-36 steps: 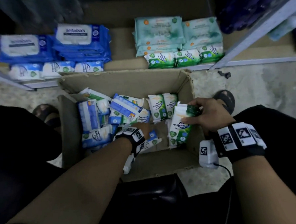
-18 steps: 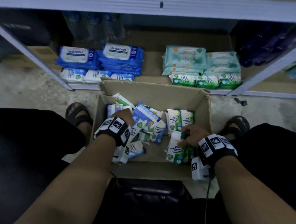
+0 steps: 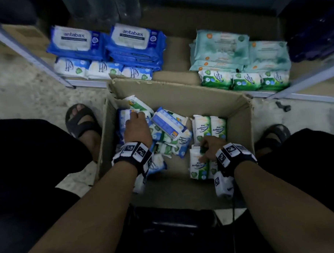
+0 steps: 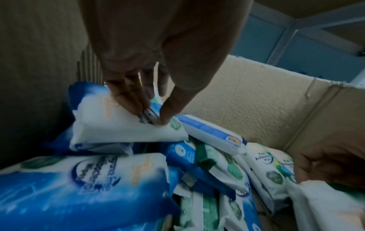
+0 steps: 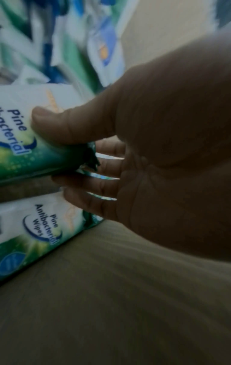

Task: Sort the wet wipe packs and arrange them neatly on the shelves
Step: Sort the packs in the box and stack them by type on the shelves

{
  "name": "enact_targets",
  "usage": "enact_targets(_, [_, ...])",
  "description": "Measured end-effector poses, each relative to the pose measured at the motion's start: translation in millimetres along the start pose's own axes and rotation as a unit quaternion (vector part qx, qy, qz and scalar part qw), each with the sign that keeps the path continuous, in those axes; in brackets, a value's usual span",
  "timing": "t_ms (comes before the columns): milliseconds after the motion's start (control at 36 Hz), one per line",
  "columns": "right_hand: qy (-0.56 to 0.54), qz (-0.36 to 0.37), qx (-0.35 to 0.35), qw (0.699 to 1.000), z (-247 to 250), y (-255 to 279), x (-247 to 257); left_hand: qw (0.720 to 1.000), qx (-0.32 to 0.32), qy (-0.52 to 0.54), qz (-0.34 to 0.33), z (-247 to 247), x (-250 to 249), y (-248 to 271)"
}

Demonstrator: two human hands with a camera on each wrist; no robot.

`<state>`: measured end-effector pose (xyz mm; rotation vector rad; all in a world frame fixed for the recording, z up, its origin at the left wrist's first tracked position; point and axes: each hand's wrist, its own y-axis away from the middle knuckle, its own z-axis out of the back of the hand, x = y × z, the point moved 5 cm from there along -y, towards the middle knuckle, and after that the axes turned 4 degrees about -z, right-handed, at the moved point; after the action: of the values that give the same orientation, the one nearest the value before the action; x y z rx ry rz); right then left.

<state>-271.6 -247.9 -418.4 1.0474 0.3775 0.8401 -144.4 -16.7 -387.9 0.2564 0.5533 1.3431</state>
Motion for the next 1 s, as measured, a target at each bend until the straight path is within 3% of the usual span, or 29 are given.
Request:
enact_targets(194, [0.069, 0.031, -0.002, 0.997, -5.5, -13.6, -2.1, 0.996, -0.033, -0.085, -0.015, -5.9, 0.0, -0.7])
enact_targets(333, [0.146, 0.046, -0.012, 0.988, 6.4, -16.3, -5.2, 0.997, -0.018, -0.074, -0.014, -6.1, 0.4, -7.8])
enact_targets(528, [0.278, 0.051, -0.082, 0.956, 1.6, -10.5, 10.7, 0.998, -0.006, -0.057, -0.002, -8.4, 2.4, -11.2])
enact_targets(639, [0.3, 0.077, -0.112, 0.944, -4.4, -1.8, 20.7, 0.998, -0.011, -0.06, -0.006, -9.2, 1.8, -10.7])
enact_targets(778, [0.292, 0.196, -0.054, 0.935, -25.3, 1.2, 38.4, 0.998, -0.022, -0.057, -0.013, -7.3, 2.3, -8.9])
enact_targets(861, [0.303, 0.176, -0.001, 0.936, -43.1, -3.1, 38.4, 0.998, -0.025, -0.05, -0.014, -6.3, 3.7, -6.6])
enact_targets(1000, [0.321, 0.146, 0.029, 0.935, -61.6, -11.7, 24.6, 0.999, -0.022, -0.034, -0.011, -5.5, 5.1, -4.7])
